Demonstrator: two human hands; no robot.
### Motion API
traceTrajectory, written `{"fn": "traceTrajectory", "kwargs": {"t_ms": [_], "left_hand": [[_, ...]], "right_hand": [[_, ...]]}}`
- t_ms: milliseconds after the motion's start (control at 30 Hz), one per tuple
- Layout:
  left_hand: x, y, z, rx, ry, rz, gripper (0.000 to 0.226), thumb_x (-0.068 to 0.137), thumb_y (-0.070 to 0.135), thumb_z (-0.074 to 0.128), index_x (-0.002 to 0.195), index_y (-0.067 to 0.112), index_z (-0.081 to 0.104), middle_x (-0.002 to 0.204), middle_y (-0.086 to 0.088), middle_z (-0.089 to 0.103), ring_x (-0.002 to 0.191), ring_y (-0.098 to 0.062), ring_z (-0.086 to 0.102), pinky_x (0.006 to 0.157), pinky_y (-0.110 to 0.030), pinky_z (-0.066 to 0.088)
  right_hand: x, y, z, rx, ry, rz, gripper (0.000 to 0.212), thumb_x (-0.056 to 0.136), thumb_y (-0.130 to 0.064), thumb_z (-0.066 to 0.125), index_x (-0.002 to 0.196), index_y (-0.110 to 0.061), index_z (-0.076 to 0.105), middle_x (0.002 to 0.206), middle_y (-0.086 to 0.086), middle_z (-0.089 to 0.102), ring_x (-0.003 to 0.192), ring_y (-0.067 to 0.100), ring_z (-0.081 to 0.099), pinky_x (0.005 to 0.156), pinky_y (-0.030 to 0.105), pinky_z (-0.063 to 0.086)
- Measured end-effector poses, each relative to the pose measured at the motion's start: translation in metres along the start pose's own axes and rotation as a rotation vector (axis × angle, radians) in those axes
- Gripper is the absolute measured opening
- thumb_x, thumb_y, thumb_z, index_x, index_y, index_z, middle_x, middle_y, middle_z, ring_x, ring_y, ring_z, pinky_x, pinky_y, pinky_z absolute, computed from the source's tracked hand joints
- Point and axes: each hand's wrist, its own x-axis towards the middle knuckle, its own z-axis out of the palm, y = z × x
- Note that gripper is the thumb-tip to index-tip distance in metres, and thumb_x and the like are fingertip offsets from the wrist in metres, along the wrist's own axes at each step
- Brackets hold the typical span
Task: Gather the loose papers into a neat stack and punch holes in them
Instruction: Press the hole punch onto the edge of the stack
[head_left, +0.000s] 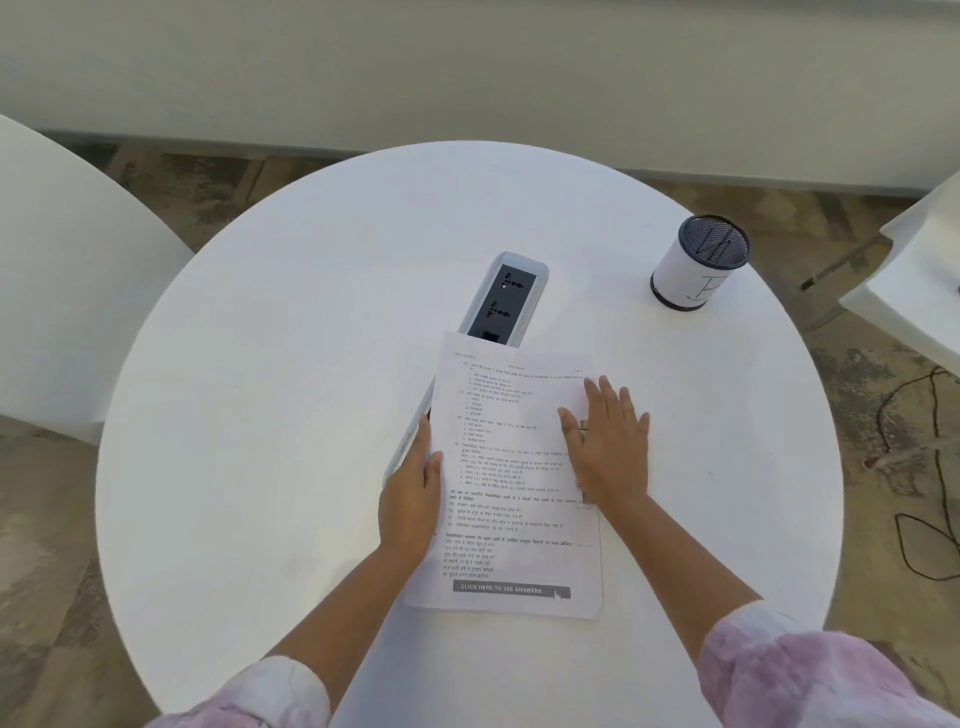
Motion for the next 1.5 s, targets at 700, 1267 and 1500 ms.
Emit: {"fn": "traceTrajectory", "kwargs": {"t_ms": [700,1267,1500], "left_hand": [[-0.002,0.004,0.001,0.072,0.040,-0.007,0.054,0.096,0.034,0.037,0.145,0.033,0.013,0.115,-0.008,0.064,0.089,-0.020,0.056,0.078,-0.030,0.043],[0.003,0.005,-0.010,-0.228,-0.061,-0.067,0.051,0.098,0.031,0.033,0.146,0.025,0.017,0.150,0.006,0.029,0.134,-0.019,0.035,0.104,-0.029,0.027],[0.003,0.004,-0.025,-0.387,-0.203,-0.117,0.050,0.096,0.010,0.040,0.142,0.027,0.030,0.121,0.014,0.049,0.097,0.000,0.053,0.100,-0.028,0.035]], "right_hand": [[0.004,0.004,0.004,-0.055,-0.046,0.063,0.063,0.092,-0.046,0.031,0.147,-0.021,0.011,0.157,0.003,0.010,0.146,0.021,0.000,0.115,0.056,-0.003],[-0.020,0.016,-0.046,0.480,0.014,0.378,0.041,0.089,-0.046,0.048,0.114,-0.014,0.054,0.100,0.002,0.061,0.094,0.022,0.060,0.078,0.031,0.041],[-0.015,0.023,-0.040,0.660,-0.174,0.421,0.025,0.085,-0.024,0.062,0.105,-0.009,0.063,0.081,0.003,0.063,0.082,0.023,0.061,0.086,0.045,0.053]]}}
